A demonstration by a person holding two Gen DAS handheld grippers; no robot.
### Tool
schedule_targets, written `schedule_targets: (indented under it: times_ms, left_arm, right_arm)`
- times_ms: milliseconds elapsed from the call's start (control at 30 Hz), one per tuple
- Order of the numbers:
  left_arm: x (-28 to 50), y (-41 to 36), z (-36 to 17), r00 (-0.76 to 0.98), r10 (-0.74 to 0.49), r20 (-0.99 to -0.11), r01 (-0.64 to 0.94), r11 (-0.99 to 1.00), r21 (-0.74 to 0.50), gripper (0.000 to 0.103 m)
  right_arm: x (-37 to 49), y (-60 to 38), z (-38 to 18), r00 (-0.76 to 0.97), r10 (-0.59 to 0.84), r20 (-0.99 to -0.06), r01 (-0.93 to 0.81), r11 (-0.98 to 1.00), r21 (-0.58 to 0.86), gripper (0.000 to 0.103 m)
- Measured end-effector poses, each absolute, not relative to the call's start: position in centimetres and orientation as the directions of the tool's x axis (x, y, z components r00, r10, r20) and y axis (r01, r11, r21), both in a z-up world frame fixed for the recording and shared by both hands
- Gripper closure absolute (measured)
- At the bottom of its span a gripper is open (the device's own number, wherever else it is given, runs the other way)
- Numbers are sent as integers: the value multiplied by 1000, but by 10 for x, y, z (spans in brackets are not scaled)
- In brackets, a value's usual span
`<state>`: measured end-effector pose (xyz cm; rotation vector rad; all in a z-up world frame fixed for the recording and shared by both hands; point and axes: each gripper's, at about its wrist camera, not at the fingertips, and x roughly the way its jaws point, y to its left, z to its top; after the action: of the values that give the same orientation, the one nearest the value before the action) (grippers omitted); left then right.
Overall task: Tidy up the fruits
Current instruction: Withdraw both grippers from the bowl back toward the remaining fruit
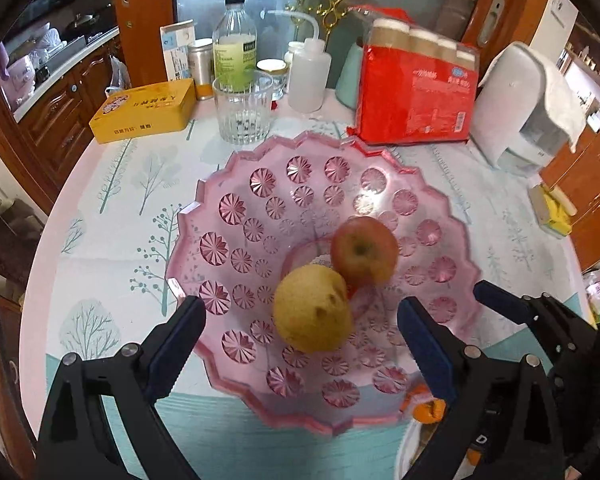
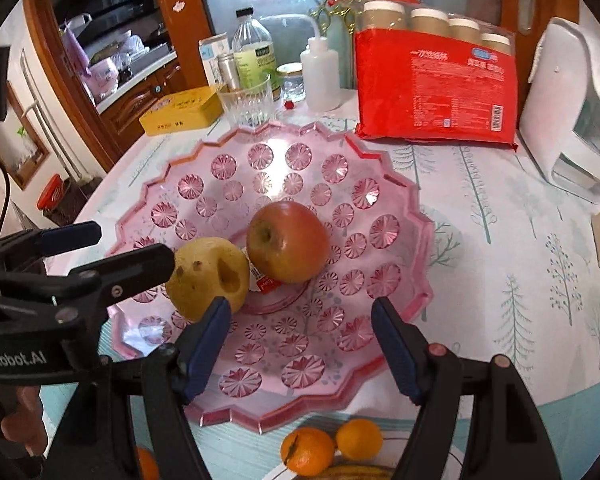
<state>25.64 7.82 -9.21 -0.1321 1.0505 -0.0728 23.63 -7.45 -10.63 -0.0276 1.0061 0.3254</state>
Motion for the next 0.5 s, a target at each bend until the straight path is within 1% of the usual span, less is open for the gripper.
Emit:
schedule_targets:
  times_ms: [233,500]
  left_arm:
    - [233,72,-62,527,-106,-843,3,992,-123,7]
    - [199,59,-29,572,-70,-817,22,997,-71,7]
  right_arm:
    - [218,-82,-82,521,269,-810,-274,951,139,30]
    - [191,-88,-49,548,297,-782,-319,939,133,29]
